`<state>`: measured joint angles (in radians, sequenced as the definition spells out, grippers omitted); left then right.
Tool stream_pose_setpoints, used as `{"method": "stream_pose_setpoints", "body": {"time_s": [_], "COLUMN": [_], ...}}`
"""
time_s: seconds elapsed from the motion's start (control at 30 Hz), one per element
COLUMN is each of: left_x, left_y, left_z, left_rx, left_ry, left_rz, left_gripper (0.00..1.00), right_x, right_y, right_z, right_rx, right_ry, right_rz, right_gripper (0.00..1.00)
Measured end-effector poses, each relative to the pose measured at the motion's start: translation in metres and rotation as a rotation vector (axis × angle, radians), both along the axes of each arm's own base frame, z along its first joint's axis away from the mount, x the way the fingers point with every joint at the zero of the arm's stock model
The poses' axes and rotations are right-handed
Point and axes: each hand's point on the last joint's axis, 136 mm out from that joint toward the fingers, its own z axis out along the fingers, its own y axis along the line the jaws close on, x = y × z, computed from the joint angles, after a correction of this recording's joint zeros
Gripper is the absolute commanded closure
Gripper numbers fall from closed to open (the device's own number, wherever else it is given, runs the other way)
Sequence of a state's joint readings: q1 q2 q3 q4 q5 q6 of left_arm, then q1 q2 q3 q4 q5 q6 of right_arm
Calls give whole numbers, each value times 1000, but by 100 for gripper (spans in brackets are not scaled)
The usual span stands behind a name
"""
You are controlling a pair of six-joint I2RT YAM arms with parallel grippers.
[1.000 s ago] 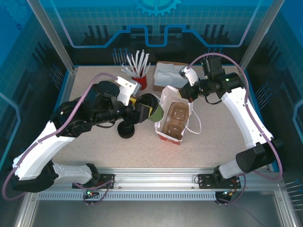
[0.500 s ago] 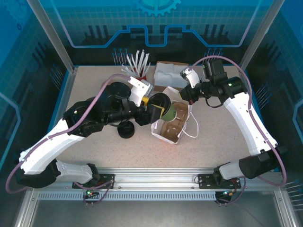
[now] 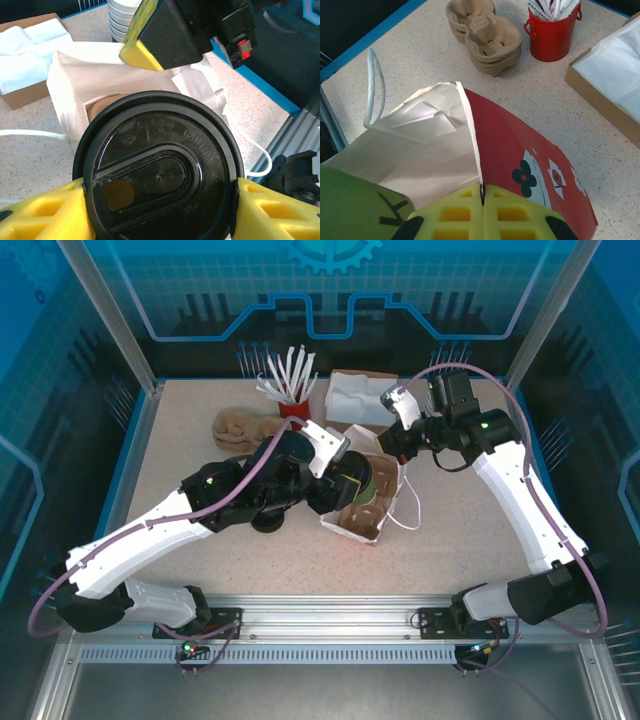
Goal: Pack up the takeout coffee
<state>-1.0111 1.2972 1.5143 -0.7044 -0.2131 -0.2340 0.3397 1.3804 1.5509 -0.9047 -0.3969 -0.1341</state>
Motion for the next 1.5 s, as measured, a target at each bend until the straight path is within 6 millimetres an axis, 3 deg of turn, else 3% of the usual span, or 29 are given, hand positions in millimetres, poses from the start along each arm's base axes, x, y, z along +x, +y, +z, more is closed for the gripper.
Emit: {"method": "stream_pose_setpoints", "body": {"time_s": [0.37,0.57,0.97,1.5], "left_x": [17,35,52,44], "left_y": [-7,-21,-33,-39], "left_z": [-31,-38,-67,-64], "left_rx": [15,1,43,50], "left_ry": [-25,-47,-44,-15], "left_rz": [53,103,149,161], "left_gripper": [42,42,41,41], "right_x": [-3,-13,-14,-26], "right_y": [5,1,-7,-2], "right_z": [-3,-17,-18,-10], "right_rx": [23,26,41,102], "right_ry": [21,62,108,104], "right_rz": [15,-2,-107,-81], "right_gripper": [100,100,100,100]}}
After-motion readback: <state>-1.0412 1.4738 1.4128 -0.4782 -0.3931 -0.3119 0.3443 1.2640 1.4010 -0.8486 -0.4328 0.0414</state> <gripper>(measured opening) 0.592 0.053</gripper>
